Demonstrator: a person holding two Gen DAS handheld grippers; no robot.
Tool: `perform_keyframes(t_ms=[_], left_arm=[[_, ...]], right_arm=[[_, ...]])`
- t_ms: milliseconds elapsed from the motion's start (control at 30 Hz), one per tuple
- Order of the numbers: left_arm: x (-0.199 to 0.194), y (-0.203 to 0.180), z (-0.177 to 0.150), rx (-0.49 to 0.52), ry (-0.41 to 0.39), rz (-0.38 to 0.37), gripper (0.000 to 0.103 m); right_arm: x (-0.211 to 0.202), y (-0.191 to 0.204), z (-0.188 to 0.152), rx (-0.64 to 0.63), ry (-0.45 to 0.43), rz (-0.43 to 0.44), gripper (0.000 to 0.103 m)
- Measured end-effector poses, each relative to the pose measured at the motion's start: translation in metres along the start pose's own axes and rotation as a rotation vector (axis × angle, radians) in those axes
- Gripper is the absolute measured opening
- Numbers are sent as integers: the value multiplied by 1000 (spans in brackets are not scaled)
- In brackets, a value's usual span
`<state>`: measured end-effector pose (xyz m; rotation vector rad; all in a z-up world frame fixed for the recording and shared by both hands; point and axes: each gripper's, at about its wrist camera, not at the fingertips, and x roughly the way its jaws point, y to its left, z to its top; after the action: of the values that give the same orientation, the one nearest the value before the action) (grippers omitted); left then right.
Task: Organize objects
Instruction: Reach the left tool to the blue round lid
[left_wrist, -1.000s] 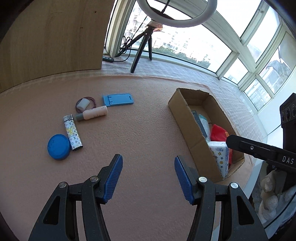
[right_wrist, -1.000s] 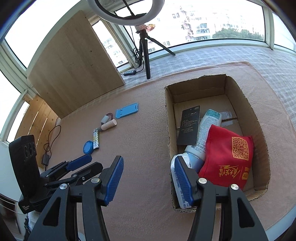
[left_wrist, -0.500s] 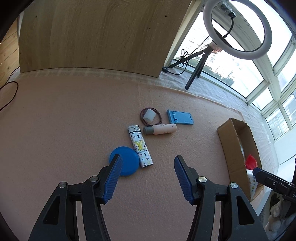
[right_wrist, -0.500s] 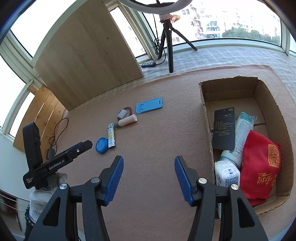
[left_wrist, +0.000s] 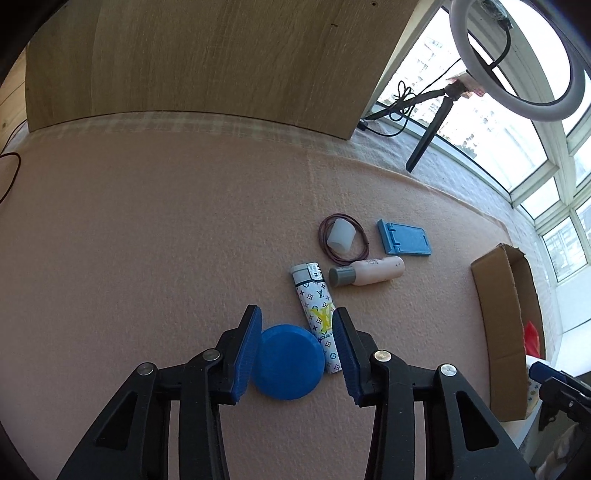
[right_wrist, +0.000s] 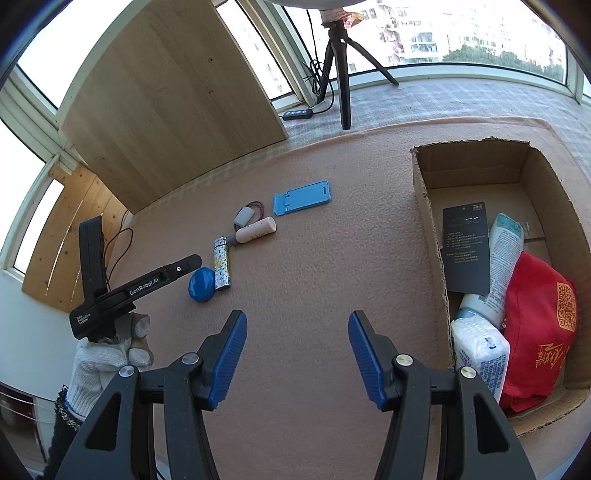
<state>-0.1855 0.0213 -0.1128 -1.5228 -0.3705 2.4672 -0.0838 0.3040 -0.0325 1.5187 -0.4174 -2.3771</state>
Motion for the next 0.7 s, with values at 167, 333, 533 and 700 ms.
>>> perform_keyframes(t_ms=[167, 333, 533, 700], left_arm=[[9, 6, 0, -9, 27, -12, 33], [16, 11, -5, -7, 41, -27, 31], [13, 10, -16, -6, 38, -47, 31], [6, 10, -35, -29, 25, -83, 31]], right_arm=[[3, 1, -3, -2, 14, -3, 53], [6, 4, -5, -7, 24, -2, 53], [9, 8, -6, -19, 35, 4, 53], [12, 14, -7, -29, 41, 15, 53]])
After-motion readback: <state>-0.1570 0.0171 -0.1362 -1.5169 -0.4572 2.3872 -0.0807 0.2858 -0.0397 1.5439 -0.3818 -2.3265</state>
